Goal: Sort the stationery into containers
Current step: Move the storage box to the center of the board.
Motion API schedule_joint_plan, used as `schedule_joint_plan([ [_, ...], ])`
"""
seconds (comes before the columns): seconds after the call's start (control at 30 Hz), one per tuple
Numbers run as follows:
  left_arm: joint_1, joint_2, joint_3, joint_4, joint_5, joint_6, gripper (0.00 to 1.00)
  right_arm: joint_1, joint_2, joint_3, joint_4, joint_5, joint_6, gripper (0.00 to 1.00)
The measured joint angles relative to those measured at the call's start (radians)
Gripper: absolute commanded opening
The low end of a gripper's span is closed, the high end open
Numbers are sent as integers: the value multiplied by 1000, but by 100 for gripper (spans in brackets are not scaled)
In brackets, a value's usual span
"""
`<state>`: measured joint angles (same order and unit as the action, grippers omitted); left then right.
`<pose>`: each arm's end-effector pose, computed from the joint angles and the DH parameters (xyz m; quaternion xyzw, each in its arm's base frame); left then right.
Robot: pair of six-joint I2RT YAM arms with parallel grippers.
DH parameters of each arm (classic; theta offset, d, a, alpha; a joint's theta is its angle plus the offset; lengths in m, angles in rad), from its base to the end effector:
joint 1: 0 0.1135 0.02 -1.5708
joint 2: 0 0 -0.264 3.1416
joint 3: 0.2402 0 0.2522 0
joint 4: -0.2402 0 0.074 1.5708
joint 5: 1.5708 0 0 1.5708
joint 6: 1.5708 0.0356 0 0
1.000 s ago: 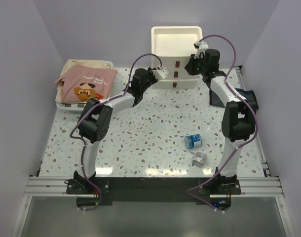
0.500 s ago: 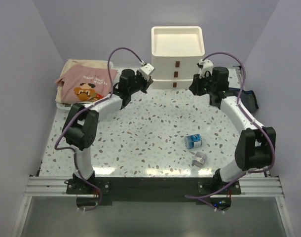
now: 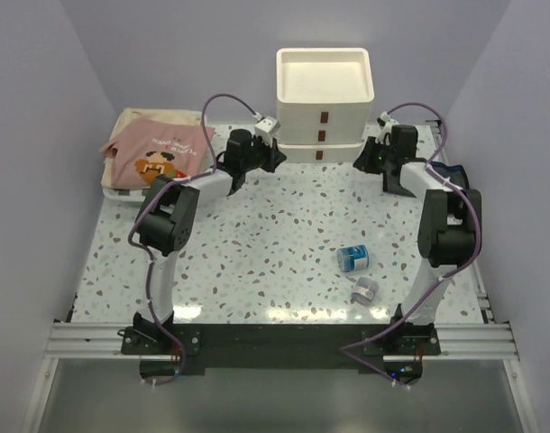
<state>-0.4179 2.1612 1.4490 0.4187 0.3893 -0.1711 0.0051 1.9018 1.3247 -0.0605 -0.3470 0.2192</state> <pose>0.4460 -0.2128 0.1872 0.2114 0.7676 -0.3184 0.5146 0.4301 0.0143 0.2158 0.0168 0.8830 0.2028 0.4231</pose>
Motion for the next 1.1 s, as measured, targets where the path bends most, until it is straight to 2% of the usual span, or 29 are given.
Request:
schedule_joint_plan([
  [0.43,0,177,163,29,-71,-1,0,-4,205,214,54,-13,111,19],
  [0.97,-5,246,236,11,-161,11,0,1,253,259,74,-6,124,20],
  [1.07,5,205,177,2,-100,23,18,1,229,234,49,-14,104,28],
  [1.1,10,161,119,-9,-77,26,29,1,195,192,32,-21,85,35],
])
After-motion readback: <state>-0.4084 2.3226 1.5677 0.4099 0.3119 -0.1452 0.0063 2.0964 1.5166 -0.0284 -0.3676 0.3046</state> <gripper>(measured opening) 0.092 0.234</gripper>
